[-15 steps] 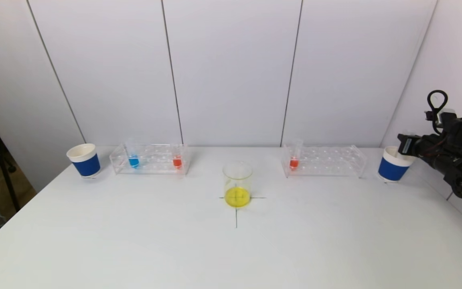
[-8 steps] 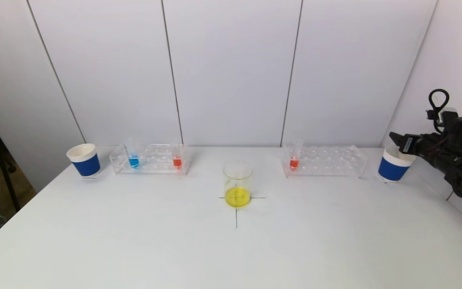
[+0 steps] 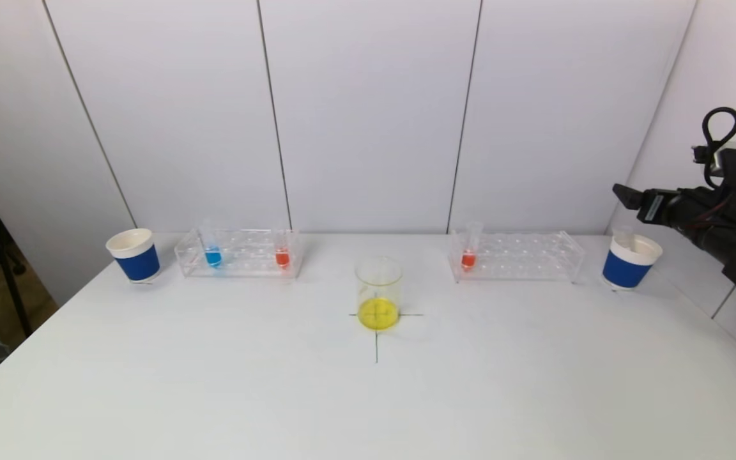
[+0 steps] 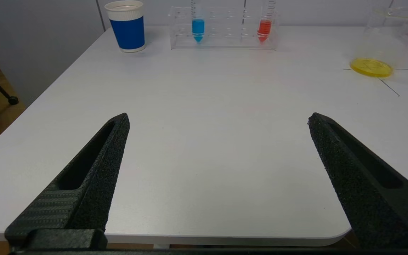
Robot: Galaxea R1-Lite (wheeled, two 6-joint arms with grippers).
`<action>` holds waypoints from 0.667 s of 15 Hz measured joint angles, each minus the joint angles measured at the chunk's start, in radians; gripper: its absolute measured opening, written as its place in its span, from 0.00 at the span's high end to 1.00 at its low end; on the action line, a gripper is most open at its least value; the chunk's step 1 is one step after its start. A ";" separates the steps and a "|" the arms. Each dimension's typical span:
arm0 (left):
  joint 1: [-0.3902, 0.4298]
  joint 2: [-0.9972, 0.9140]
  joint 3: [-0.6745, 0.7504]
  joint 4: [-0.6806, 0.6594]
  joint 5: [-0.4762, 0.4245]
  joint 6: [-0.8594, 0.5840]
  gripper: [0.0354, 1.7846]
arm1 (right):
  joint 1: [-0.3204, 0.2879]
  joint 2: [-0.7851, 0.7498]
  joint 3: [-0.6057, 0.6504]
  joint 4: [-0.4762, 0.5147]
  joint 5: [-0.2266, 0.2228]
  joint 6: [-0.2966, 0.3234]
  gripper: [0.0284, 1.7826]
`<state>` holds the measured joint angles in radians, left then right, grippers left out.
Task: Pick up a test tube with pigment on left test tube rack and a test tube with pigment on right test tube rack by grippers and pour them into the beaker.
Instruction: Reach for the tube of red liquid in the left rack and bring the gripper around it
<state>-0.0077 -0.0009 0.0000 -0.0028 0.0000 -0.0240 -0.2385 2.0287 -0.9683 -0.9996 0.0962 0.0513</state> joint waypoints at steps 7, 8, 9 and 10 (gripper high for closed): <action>0.000 0.000 0.000 0.000 0.000 0.000 0.01 | 0.180 -0.431 0.358 0.000 -0.014 0.081 0.01; 0.000 0.000 0.000 0.000 0.000 0.000 0.01 | 0.195 -0.495 0.410 0.000 -0.017 0.083 0.01; 0.000 0.000 0.000 0.000 0.000 0.000 0.01 | 0.205 -0.557 0.458 0.001 -0.023 0.084 0.01; 0.000 0.000 0.000 0.000 0.000 0.000 0.01 | 0.212 -0.618 0.505 0.001 -0.035 0.085 0.01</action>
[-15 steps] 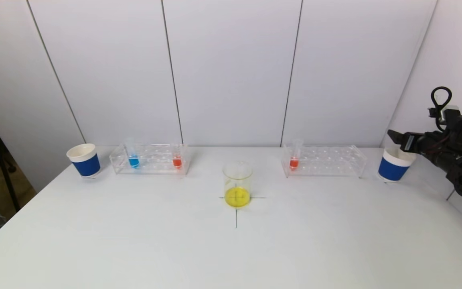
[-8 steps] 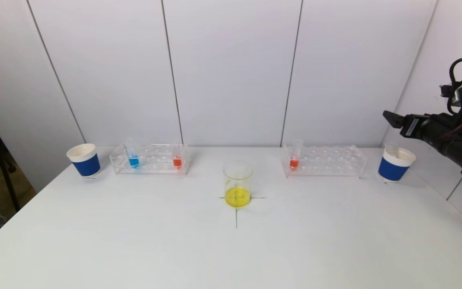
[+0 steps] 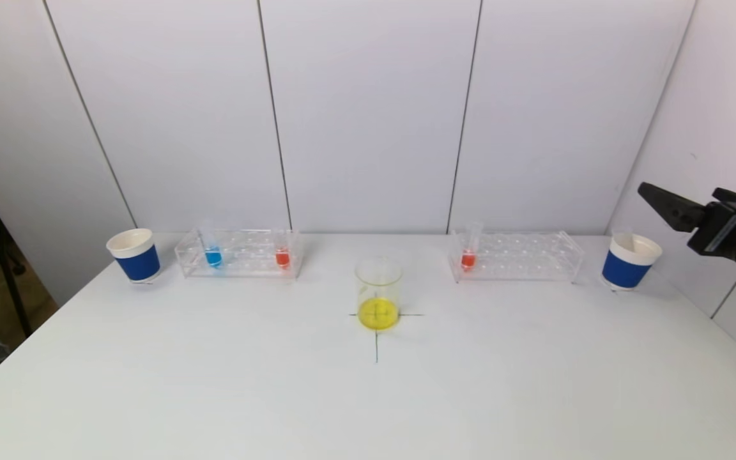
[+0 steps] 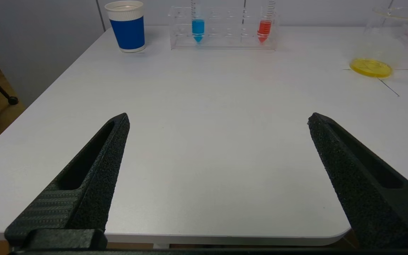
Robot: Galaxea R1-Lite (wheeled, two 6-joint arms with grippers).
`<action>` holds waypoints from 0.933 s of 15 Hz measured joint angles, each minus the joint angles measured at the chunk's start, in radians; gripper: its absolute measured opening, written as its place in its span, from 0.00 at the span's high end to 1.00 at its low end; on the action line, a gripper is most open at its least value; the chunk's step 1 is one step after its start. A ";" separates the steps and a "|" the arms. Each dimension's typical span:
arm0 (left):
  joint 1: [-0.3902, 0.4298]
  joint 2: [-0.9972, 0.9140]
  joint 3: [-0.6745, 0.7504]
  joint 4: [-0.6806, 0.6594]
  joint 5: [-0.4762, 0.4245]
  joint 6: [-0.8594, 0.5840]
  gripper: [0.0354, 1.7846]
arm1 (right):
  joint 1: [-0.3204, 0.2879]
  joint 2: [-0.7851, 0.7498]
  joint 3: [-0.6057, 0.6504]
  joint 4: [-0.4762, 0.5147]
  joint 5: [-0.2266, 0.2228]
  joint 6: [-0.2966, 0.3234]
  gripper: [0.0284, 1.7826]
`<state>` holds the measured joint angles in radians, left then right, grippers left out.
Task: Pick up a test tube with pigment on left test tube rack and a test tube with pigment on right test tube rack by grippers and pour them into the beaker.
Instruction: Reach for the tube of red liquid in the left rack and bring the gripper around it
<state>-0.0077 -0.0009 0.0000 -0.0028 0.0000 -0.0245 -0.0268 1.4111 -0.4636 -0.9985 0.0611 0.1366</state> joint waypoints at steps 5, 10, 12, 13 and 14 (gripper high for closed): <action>0.000 0.000 0.000 0.000 0.000 0.000 0.01 | 0.007 -0.313 0.210 0.016 -0.023 0.007 0.01; 0.000 0.000 0.000 0.000 0.000 0.000 0.01 | 0.007 -0.620 0.388 0.124 -0.022 0.008 0.01; 0.000 0.000 0.000 0.000 0.000 0.000 0.01 | 0.006 -0.780 0.412 0.253 -0.022 0.005 0.01; 0.000 0.000 0.000 0.000 0.000 0.000 0.01 | 0.006 -0.856 0.417 0.324 -0.022 0.001 0.01; 0.000 0.000 0.000 0.000 0.000 0.000 0.01 | 0.007 -0.949 0.419 0.411 -0.021 -0.003 0.01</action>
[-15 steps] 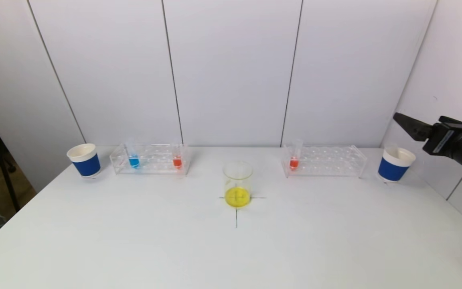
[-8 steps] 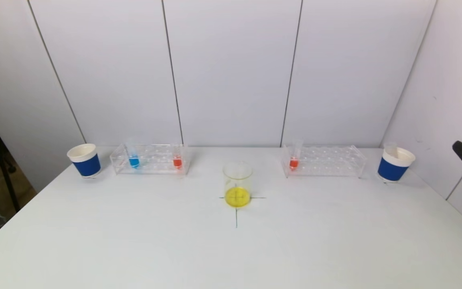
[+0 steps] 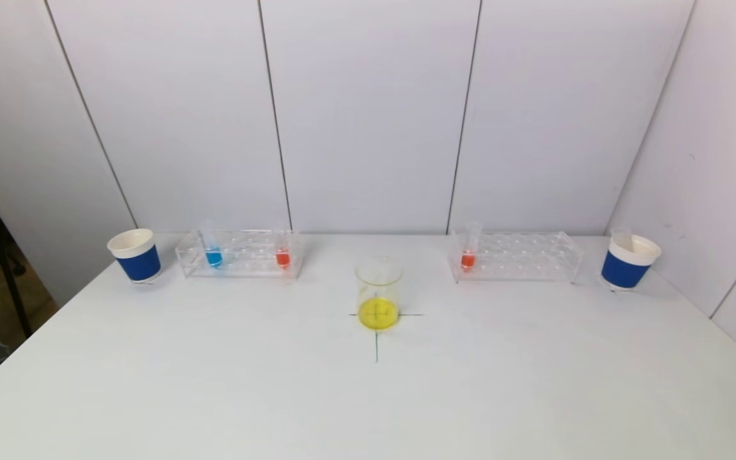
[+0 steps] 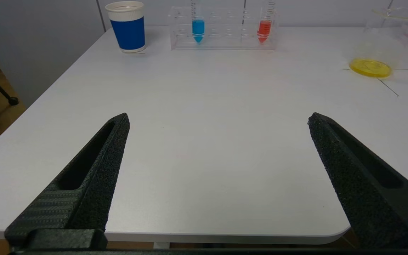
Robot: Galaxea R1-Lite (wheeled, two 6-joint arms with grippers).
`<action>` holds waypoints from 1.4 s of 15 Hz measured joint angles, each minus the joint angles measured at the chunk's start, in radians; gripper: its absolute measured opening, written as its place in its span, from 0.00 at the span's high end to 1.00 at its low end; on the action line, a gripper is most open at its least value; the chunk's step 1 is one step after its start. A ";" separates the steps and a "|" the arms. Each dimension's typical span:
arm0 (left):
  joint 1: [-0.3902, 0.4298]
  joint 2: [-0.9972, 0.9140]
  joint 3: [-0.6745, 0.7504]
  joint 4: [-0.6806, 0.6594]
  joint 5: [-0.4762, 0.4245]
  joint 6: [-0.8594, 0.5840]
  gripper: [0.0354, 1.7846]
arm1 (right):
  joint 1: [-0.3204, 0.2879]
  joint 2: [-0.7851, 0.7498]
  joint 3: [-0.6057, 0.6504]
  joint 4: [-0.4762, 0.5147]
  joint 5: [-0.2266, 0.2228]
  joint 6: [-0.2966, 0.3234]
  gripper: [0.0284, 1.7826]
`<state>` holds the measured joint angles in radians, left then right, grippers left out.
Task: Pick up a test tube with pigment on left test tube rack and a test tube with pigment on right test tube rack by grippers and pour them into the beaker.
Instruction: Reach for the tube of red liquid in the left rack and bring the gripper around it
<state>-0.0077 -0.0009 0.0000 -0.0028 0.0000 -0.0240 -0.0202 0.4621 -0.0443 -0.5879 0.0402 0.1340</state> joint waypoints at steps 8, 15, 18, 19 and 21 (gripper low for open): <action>0.000 0.000 0.000 0.000 0.000 0.000 0.01 | 0.015 -0.440 0.041 0.484 -0.022 -0.055 0.01; 0.000 0.000 0.000 0.000 0.000 0.000 0.01 | 0.016 -0.463 0.018 0.632 -0.075 -0.113 0.01; 0.000 0.000 0.000 0.000 0.000 0.000 0.01 | 0.016 -0.464 0.020 0.631 -0.072 -0.123 0.01; 0.000 0.000 0.000 0.000 0.000 0.000 0.01 | 0.016 -0.464 0.022 0.623 -0.072 -0.108 0.01; 0.000 0.000 0.000 0.000 0.000 0.000 0.01 | 0.016 -0.464 0.025 0.621 -0.072 -0.082 0.01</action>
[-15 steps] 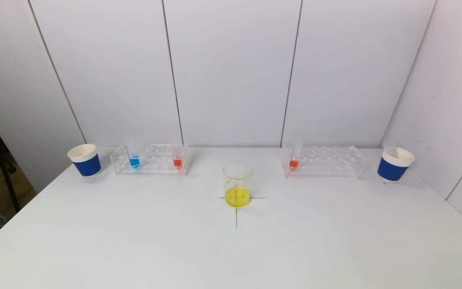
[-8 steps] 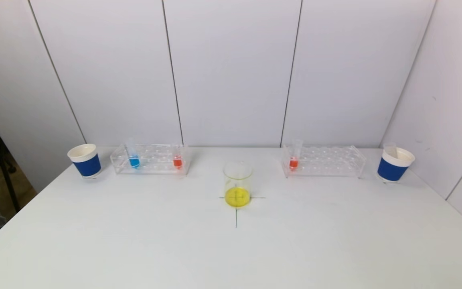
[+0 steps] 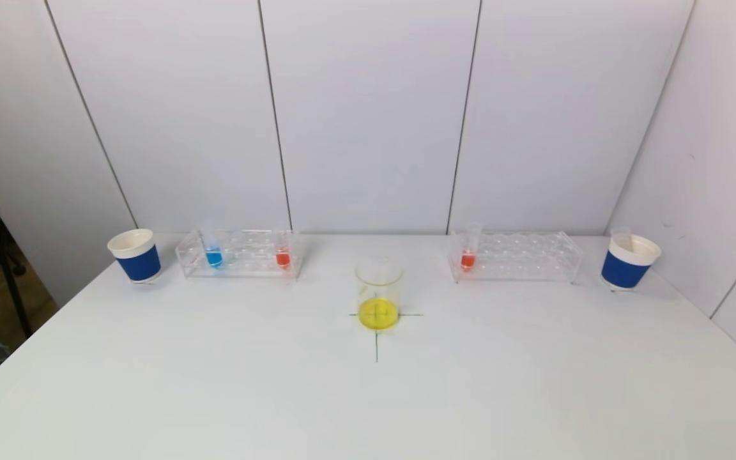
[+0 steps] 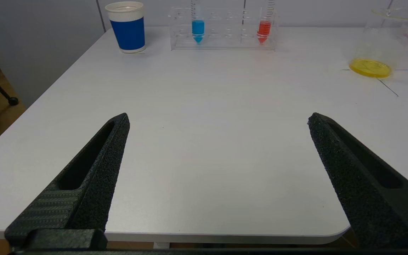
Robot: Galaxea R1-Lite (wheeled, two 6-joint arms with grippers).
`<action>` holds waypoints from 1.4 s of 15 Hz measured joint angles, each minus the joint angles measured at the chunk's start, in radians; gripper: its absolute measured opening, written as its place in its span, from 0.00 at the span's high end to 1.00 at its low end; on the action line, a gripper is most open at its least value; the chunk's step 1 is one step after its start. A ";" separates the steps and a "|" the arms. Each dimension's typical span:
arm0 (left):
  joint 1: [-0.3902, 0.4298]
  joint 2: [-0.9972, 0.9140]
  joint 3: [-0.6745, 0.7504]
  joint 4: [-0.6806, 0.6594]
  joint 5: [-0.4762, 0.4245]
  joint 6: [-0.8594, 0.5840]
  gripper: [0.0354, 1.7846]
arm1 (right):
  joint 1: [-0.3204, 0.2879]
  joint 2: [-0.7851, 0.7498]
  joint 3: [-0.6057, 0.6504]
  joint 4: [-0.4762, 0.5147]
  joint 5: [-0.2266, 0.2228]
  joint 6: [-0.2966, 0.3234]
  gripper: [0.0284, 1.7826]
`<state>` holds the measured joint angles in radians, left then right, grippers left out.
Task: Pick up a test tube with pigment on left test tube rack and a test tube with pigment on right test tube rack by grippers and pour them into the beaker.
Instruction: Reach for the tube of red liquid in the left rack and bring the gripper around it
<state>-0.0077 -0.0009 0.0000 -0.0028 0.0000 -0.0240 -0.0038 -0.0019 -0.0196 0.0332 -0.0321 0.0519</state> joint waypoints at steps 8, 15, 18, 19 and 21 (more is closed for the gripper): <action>0.000 0.000 0.000 0.001 0.000 0.002 0.01 | 0.000 0.000 0.001 -0.001 0.000 0.001 0.01; 0.000 0.000 -0.059 0.021 0.012 0.019 0.01 | 0.000 0.000 0.001 -0.001 0.000 0.001 0.01; 0.000 0.003 -0.168 0.071 0.010 0.035 0.01 | 0.000 0.000 0.001 -0.001 0.000 0.001 0.01; 0.000 0.014 -0.227 0.095 0.006 0.038 0.01 | 0.000 0.000 0.001 -0.001 0.000 0.001 0.01; 0.000 0.080 -0.341 0.128 0.000 0.040 0.01 | -0.001 0.000 0.001 -0.001 0.000 0.001 0.01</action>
<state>-0.0077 0.0787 -0.3406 0.1249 -0.0004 0.0157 -0.0047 -0.0019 -0.0187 0.0317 -0.0321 0.0532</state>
